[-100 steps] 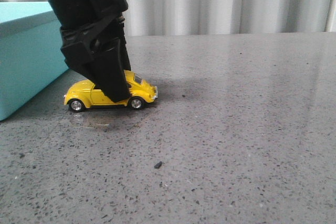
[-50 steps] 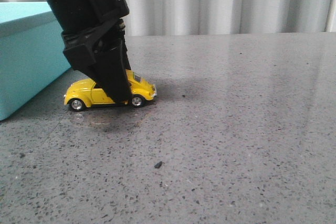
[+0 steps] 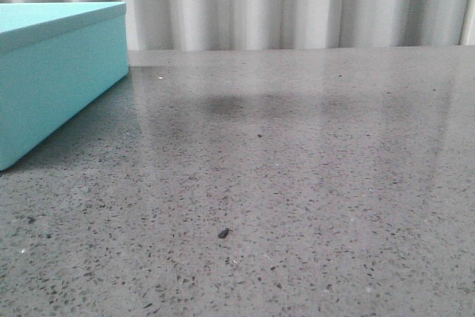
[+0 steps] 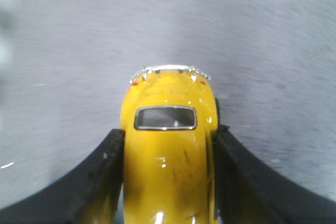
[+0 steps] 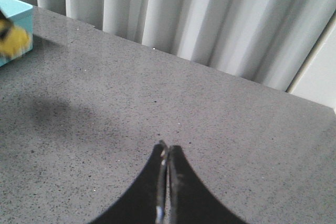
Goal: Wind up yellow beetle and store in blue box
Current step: 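Lift the car with the left gripper and release it inside the blue box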
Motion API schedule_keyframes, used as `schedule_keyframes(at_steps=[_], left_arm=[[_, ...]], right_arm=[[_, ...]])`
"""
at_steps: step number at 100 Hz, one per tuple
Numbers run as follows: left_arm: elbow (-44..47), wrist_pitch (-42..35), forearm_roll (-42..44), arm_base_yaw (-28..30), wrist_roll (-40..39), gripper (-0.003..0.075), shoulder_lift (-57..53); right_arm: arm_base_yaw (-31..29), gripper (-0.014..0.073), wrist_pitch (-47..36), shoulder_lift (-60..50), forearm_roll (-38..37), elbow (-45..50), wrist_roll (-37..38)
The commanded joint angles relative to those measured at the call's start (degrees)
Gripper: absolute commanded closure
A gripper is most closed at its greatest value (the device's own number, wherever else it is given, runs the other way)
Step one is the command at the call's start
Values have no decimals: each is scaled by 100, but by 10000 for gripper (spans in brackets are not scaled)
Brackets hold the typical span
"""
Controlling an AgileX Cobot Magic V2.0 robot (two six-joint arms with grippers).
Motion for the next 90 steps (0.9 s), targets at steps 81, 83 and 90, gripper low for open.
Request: schedule_keyframes(at_steps=[81, 83, 90], left_arm=[[1714, -879, 36, 2823, -2742, 615, 129], [1729, -879, 36, 2823, -2742, 590, 129], [1749, -892, 36, 2823, -2742, 481, 152]], right_arm=[[16, 645, -507, 8, -410, -128, -48], [16, 645, -507, 8, -434, -128, -48], [16, 646, -507, 8, -447, -128, -48]])
